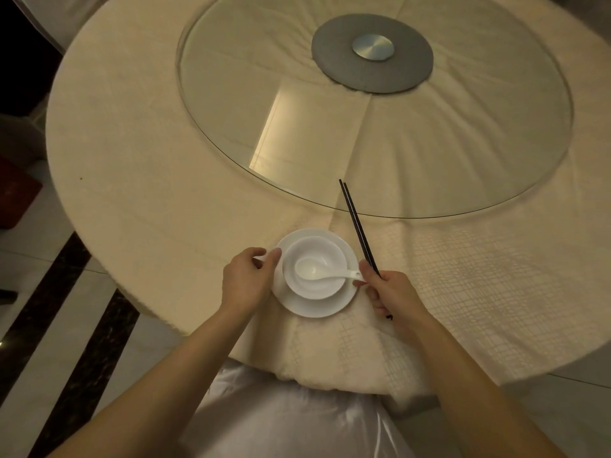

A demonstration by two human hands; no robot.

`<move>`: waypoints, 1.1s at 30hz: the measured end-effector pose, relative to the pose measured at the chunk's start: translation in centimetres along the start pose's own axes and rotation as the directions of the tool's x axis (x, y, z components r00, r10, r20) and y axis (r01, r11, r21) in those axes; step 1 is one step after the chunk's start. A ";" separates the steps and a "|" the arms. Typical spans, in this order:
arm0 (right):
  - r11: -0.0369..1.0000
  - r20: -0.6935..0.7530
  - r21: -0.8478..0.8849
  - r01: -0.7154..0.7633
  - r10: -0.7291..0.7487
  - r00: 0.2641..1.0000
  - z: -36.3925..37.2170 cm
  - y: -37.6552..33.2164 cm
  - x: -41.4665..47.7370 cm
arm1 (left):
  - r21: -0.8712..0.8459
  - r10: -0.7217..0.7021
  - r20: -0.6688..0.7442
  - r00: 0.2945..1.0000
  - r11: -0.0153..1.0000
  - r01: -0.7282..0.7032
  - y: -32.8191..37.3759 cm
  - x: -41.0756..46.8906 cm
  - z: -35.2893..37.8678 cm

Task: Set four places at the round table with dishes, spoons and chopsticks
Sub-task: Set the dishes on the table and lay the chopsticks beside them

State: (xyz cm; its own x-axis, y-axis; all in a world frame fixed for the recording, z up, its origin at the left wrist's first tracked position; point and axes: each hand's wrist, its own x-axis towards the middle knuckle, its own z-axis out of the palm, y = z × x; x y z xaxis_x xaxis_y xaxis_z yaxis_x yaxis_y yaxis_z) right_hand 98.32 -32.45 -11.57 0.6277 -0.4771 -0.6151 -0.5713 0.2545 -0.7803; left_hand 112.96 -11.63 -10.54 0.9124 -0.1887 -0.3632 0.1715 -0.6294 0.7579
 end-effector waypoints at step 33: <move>0.979 -0.176 0.190 0.078 -0.044 0.983 1.0 6.2 -8.0 | -0.080 -0.120 0.859 0.498 0.928 0.363 0.5 -10.2 6.4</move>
State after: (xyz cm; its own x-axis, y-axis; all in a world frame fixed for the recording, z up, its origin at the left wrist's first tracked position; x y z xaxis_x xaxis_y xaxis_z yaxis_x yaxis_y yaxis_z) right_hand 90.31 -26.24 -11.62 0.5496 -0.6284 -0.5505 -0.4095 0.3718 -0.8331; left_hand 101.40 -14.89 -9.91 0.1140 -0.6657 -0.7374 0.5207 -0.5921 0.6151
